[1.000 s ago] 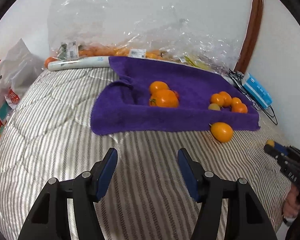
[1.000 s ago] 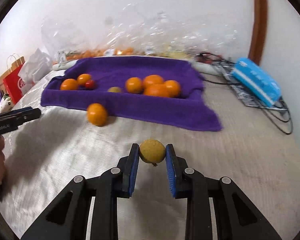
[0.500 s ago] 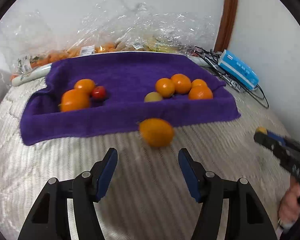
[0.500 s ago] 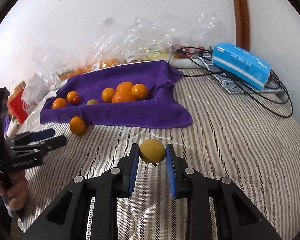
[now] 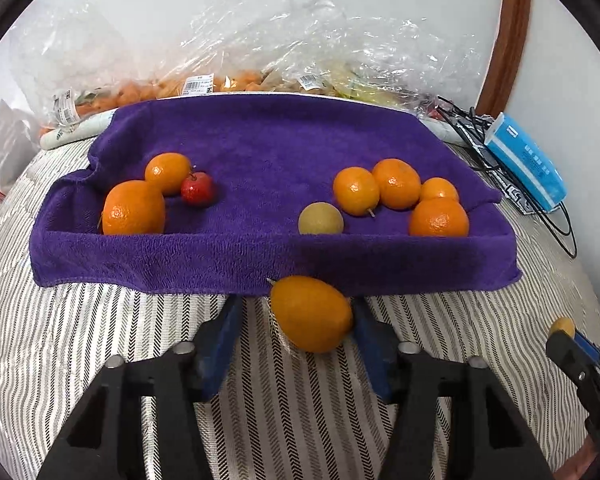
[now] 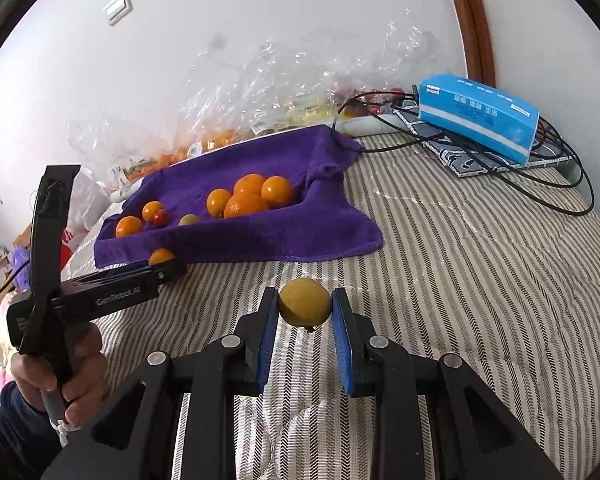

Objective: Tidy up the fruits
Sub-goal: 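Lift both held fruits and carry them over the purple towel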

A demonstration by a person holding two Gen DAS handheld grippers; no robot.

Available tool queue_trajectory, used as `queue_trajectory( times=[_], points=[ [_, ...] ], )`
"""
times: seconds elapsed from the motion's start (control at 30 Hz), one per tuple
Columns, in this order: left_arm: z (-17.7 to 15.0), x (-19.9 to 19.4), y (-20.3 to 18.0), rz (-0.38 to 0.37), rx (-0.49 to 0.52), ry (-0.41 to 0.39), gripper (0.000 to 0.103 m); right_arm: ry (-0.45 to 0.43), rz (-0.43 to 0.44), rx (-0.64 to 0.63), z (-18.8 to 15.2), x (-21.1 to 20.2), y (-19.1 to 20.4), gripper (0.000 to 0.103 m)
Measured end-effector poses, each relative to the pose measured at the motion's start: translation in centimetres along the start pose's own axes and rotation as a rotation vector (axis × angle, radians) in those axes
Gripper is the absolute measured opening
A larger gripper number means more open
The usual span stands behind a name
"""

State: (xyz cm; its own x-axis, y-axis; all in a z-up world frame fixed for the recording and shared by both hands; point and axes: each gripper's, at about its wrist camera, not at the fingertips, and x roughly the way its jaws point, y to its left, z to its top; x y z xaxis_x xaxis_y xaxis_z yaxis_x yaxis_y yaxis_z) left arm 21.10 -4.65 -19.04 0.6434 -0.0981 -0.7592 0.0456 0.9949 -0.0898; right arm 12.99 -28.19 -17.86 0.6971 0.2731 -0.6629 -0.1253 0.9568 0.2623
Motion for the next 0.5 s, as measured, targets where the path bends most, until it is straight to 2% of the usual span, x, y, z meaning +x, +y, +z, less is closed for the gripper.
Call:
queue_trajectory(
  times=[0.03, 0.1, 0.27, 0.5],
  points=[
    [0.0, -0.1, 0.1, -0.01, -0.006, -0.003, 0.038, -0.001, 0.0, -0.002, 0.0, 0.0, 0.0, 0.027],
    [0.2, 0.0, 0.6, -0.033, -0.029, -0.006, 0.033, -0.011, 0.003, -0.005, 0.0, -0.3, 0.1, 0.027],
    [-0.1, -0.5, 2.8, -0.122, -0.142, -0.04, 0.032, -0.02, -0.002, -0.003, 0.0, -0.4, 0.1, 0.027],
    [-0.9, -1.6, 3.7, -0.18, -0.179, -0.068, 0.032, -0.015, -0.024, -0.024, 0.0, -0.3, 0.5, 0.027]
  ],
)
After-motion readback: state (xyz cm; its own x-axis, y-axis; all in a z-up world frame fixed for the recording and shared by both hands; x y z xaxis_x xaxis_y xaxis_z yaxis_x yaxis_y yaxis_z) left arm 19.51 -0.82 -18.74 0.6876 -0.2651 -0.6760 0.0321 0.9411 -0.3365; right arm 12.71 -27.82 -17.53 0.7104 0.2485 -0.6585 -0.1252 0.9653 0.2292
